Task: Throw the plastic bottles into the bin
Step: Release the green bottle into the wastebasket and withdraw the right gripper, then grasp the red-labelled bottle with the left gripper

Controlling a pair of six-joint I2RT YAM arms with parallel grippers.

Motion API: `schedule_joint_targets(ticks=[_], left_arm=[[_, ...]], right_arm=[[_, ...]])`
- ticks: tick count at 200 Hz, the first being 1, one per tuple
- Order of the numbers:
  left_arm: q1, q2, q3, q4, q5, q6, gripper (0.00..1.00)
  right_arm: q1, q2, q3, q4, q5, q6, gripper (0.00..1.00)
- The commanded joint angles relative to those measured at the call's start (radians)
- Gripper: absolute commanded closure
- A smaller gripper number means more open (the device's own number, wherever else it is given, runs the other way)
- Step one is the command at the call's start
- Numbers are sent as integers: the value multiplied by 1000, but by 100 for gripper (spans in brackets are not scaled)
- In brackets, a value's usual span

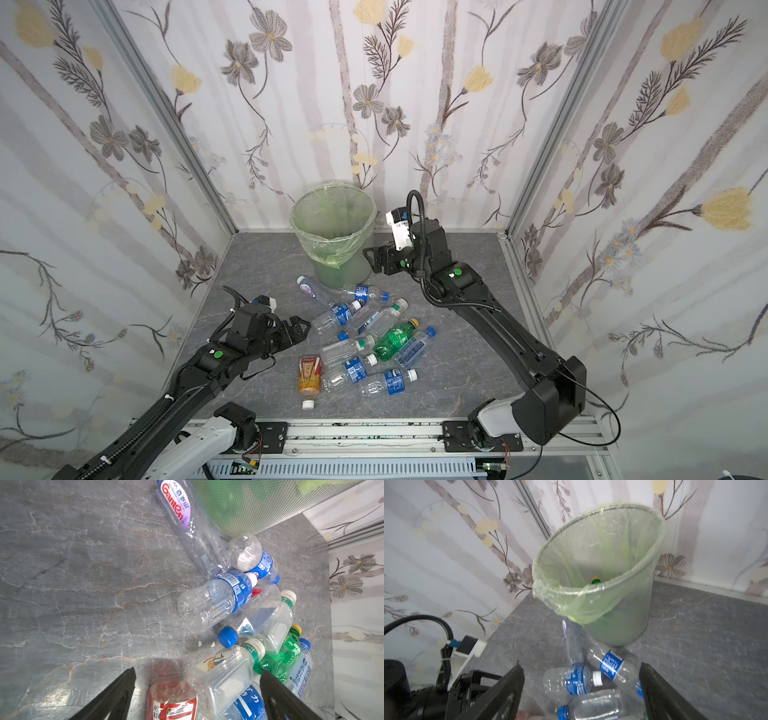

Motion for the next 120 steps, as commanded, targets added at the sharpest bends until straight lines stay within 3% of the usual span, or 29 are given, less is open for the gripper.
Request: schedule_joint_targets(ticks=[1, 43, 120], left_arm=[[-58, -5, -17, -44, -38, -82, 4], [-181, -23, -80, -46, -96, -177, 7], [-358, 32, -159, -40, -129, -292, 13]], right_arm=[[-14, -98, -135, 120, 51, 27, 12], [-53, -230, -314, 157, 52, 74, 12], [-87, -318, -415, 144, 60, 78, 12]])
